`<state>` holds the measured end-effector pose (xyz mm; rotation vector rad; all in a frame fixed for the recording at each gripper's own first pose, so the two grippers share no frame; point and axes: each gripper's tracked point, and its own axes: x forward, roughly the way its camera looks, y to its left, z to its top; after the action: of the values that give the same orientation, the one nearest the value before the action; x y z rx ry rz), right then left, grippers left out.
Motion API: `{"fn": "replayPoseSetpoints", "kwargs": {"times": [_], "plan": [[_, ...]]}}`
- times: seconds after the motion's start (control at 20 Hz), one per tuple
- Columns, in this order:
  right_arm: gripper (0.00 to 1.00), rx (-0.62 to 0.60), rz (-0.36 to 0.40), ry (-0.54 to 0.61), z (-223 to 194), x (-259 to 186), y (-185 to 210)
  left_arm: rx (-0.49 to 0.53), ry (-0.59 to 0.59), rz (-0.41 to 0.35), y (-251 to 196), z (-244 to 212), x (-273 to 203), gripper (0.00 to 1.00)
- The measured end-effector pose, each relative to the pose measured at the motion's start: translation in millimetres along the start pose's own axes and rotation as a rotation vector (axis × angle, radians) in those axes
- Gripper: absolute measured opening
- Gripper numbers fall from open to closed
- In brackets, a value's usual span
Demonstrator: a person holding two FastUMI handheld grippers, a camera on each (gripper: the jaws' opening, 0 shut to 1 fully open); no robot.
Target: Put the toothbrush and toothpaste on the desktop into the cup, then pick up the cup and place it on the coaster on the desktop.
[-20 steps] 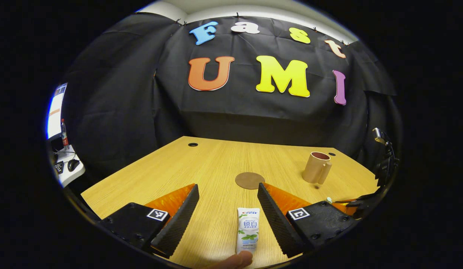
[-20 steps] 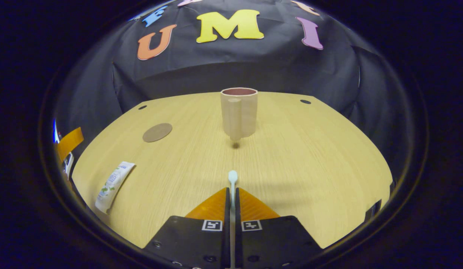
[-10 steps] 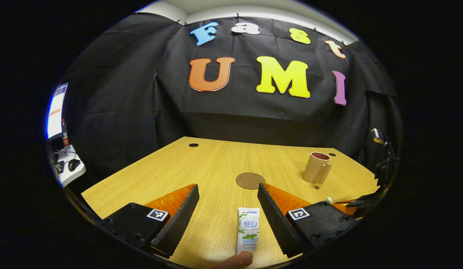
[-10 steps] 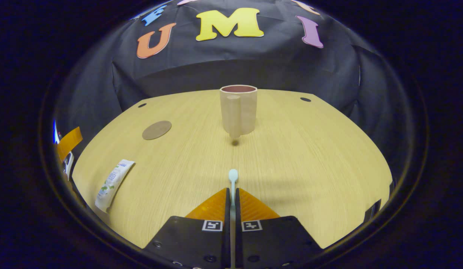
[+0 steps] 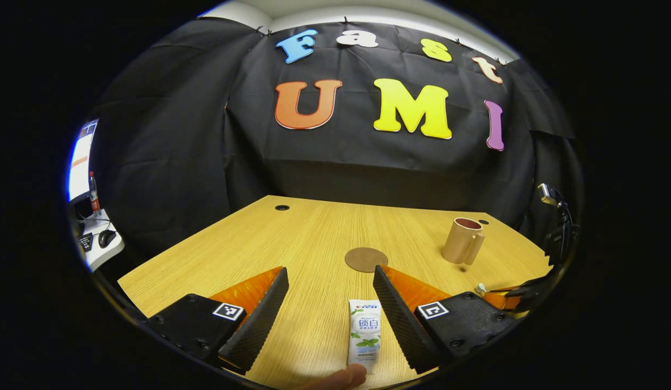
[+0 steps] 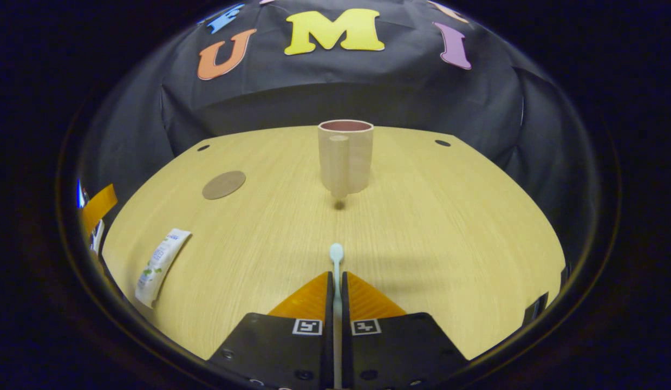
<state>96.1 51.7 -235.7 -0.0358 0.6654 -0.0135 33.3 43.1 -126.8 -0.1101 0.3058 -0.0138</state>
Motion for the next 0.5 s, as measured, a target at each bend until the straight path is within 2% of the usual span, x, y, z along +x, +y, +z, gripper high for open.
{"fn": "replayPoseSetpoints", "kwargs": {"times": [0.15,0.25,0.5], "plan": [[0.04,0.004,0.015,0.009,0.6,0.2,0.4,0.005,0.031,-0.009,-1.7,-6.9,1.1,1.0],[0.02,0.032,0.055,-0.001,-0.2,-2.1,4.8,0.014,0.027,-0.012,-2.1,-6.9,1.8,1.0],[0.02,0.039,0.058,-0.044,6.7,-11.4,-2.7,0.02,0.056,-0.028,-7.2,-15.2,4.2,1.0]]}}
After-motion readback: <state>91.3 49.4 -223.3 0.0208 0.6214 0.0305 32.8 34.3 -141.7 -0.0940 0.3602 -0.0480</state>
